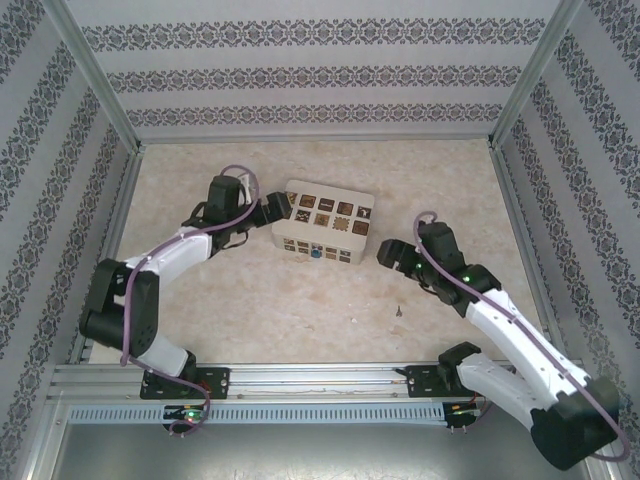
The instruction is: Unlock a padlock with a key
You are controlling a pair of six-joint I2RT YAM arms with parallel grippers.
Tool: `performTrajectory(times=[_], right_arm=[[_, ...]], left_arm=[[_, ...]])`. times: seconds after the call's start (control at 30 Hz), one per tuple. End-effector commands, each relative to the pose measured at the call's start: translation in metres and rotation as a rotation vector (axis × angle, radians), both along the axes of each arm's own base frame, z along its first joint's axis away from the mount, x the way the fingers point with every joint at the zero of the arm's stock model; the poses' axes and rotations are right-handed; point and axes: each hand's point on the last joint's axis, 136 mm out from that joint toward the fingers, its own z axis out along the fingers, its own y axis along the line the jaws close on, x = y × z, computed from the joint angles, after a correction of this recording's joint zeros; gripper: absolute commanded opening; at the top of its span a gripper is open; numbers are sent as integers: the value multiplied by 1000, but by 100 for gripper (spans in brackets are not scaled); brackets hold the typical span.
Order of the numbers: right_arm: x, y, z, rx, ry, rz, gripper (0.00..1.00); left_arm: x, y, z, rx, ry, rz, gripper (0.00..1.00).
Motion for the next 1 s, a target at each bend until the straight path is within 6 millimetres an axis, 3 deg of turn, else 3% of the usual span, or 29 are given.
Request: performTrajectory(times=[0.0,0.17,0.3,0.57,0.97], right_arm=[[-52,-20,-42,-2,241,-93,81],[-80,-22,-69,19,376,-128,71],[-90,-23,-86,-7,462,-132,62],[-89,-13,-97,-54,559,-90,53],[-78,-4,-106,-64,561,-97,37]], left_arm=[[-3,21,-1,27,-59,101,100],[-19,35,-16,61,-57,142,100],[-23,37,-27,68,-55,148,99],[-23,36,-42,77,-31,136,99],[-18,31,-38,103,-41,91,99]])
